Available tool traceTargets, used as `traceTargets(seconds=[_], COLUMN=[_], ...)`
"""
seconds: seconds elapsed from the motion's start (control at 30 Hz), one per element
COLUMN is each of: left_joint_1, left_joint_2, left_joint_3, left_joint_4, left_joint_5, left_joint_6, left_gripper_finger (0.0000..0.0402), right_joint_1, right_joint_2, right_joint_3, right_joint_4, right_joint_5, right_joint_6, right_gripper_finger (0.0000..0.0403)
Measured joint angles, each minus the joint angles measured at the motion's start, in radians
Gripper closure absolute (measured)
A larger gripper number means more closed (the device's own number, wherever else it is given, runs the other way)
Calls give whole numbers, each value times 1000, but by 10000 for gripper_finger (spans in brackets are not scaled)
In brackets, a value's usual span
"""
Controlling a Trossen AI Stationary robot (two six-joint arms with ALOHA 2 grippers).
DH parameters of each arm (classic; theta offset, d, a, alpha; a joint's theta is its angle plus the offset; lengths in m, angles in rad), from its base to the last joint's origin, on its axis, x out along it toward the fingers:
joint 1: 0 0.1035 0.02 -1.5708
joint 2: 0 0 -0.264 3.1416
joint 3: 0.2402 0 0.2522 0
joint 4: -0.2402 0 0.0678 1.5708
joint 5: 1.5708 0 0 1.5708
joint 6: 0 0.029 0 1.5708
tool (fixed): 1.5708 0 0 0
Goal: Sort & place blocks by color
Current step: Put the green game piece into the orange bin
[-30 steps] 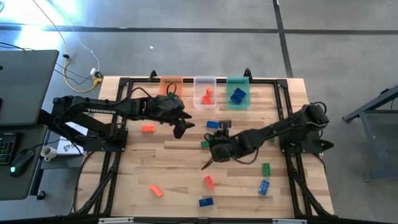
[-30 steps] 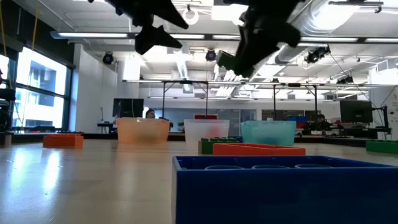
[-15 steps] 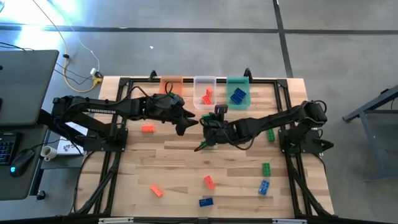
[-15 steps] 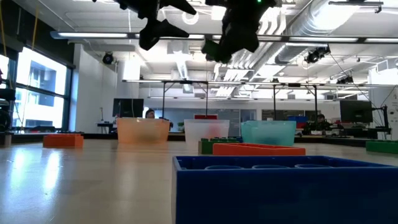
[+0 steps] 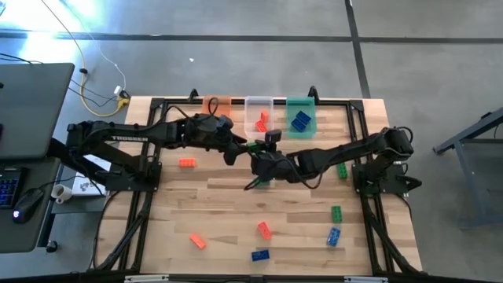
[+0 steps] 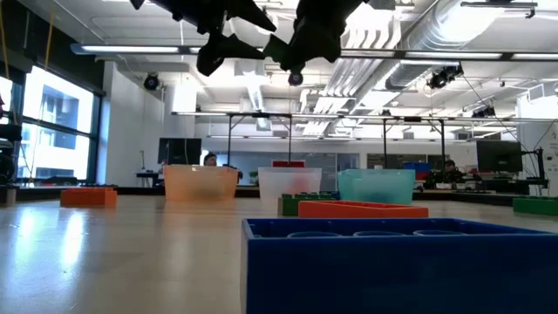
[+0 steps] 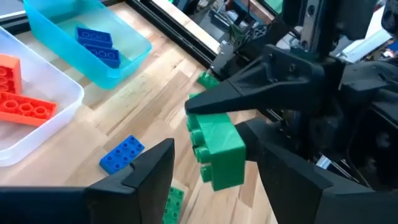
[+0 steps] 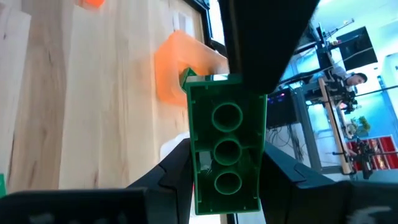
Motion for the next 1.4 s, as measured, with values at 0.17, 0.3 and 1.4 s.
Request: traceTargets(seconds=[0.17, 0.3, 1.4], left_joint_1=[12, 18, 26], left_joint_2=[0, 7, 17], left_joint_3=[0, 0, 0], left_joint_4=[-1, 3, 27], left_joint_5=[-4, -3, -38], left_joint_6=[9, 25, 166], left_gripper_finger=[190, 190, 321], right_joint_1=[-11, -10, -39], right_joint_2=[0, 0, 0], right_joint_3=[0, 0, 1], right_joint_4=[38, 89, 128], right_joint_5=[8, -1, -21], right_joint_6=[2, -12, -76], right_gripper_finger=[291, 291, 267])
